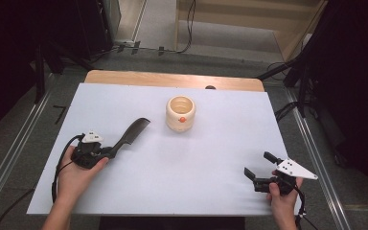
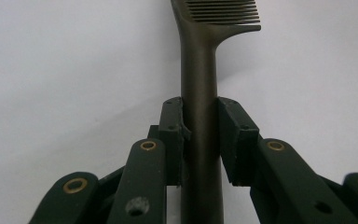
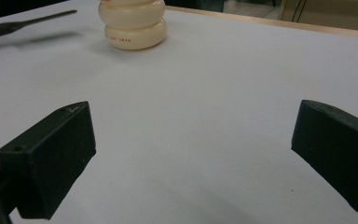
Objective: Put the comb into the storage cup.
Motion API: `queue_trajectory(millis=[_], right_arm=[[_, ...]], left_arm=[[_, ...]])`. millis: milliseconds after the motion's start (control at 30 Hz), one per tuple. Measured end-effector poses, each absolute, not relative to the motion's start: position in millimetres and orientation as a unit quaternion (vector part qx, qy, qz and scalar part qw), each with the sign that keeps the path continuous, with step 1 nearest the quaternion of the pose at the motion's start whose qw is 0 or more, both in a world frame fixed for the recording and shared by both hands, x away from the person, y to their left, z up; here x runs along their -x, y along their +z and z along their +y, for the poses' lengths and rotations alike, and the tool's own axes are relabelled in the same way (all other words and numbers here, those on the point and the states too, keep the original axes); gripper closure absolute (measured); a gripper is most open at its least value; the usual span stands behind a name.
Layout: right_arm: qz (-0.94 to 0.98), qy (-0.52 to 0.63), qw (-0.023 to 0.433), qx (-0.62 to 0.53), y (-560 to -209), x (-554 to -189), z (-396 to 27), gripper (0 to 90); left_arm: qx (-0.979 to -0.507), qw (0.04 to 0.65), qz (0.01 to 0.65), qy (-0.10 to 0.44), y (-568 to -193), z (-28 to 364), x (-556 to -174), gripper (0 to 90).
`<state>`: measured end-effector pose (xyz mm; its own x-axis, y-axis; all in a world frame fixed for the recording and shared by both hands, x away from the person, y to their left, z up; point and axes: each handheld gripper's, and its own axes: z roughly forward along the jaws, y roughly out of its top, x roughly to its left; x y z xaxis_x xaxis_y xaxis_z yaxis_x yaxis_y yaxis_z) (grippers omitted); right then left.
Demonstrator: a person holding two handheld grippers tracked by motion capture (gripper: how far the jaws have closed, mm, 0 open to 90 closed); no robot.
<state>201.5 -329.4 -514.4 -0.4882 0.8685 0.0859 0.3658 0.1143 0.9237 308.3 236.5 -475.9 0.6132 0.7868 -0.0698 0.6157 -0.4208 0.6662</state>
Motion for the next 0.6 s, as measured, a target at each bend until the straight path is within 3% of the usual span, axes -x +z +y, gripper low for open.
queue_trajectory(millis=[333, 600], right_arm=[[0.705, 0.495, 0.258, -0.438, -507, -203, -318, 0.0], [0.707, 0.506, 0.259, -0.421, -489, -205, -296, 0.0]], left_arm=[[-0.793, 0.423, 0.411, 0.152, -464, 236, -295, 72.6], [-0.778, 0.453, 0.393, 0.187, -457, 224, -282, 72.5]])
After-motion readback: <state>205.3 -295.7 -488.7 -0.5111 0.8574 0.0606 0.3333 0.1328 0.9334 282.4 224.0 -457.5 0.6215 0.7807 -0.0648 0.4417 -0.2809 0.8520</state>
